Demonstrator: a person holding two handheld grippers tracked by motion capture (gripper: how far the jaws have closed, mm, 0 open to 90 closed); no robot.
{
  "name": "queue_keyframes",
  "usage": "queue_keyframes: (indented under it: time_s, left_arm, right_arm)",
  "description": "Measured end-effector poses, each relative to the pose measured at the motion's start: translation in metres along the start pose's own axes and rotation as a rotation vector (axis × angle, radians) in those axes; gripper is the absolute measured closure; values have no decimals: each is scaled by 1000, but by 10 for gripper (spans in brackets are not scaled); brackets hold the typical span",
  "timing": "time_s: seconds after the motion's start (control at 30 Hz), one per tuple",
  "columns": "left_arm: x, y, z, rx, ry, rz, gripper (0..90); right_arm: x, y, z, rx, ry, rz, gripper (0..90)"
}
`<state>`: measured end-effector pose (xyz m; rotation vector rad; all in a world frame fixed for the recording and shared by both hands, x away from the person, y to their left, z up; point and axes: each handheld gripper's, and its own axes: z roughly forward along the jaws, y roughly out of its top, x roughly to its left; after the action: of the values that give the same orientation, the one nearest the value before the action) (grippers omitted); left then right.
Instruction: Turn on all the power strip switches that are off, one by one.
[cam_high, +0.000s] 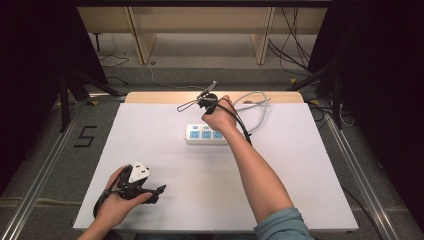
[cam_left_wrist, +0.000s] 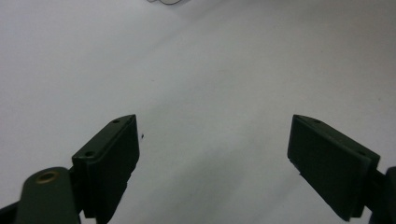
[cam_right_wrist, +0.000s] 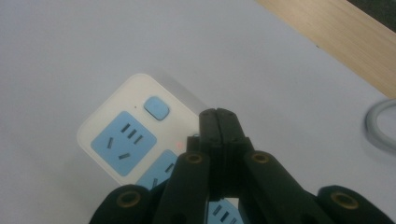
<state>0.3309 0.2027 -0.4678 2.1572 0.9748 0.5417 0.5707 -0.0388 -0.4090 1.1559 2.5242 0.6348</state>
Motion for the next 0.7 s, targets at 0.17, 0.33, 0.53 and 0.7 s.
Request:
queue_keyframes:
  time_s: [0.17, 0.33, 0.53, 0.7]
  left_arm:
    - [0, 0, 0, 0, -1, 1, 167]
    - [0, 0, 0, 0, 0, -1, 167]
    - [0, 0, 0, 0, -1, 1, 167]
    - [0, 0, 0, 0, 0, 0, 166]
  right_arm:
    - [3, 3, 1, -1, 1, -4, 900]
    - [5, 4, 3, 1, 4, -5, 900]
    - [7, 6, 5, -1, 9, -7, 900]
    - [9, 7, 5, -1, 9, -9, 900]
